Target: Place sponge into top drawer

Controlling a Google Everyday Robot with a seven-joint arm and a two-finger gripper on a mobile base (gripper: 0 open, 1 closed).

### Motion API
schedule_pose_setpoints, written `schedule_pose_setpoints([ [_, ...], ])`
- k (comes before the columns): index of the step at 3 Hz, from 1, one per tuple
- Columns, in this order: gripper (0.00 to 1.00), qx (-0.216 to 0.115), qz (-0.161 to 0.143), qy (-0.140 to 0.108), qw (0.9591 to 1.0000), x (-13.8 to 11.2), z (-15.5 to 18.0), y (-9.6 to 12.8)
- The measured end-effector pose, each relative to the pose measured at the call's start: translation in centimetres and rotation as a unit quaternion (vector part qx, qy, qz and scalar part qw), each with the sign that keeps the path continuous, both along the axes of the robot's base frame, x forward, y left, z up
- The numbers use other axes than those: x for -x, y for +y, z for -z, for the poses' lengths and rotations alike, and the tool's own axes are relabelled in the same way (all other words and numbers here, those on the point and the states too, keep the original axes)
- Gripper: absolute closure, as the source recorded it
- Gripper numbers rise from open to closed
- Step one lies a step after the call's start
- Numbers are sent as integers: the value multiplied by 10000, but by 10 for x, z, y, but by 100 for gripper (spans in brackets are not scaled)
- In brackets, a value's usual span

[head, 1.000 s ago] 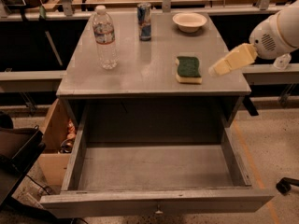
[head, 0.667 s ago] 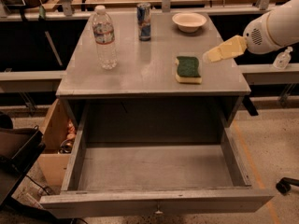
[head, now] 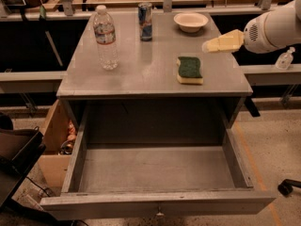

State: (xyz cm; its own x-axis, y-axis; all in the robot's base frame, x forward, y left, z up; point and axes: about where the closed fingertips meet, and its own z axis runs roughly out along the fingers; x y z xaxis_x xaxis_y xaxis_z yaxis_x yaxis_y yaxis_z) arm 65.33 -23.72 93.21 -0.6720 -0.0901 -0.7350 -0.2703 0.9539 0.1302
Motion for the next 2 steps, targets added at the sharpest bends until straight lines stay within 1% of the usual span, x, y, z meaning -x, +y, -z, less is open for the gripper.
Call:
schedule_pose_setpoints([
  [1,0,3,-5,1,10000,0,0,0],
  [2,0,404,-89,146,9990,6,22,18],
])
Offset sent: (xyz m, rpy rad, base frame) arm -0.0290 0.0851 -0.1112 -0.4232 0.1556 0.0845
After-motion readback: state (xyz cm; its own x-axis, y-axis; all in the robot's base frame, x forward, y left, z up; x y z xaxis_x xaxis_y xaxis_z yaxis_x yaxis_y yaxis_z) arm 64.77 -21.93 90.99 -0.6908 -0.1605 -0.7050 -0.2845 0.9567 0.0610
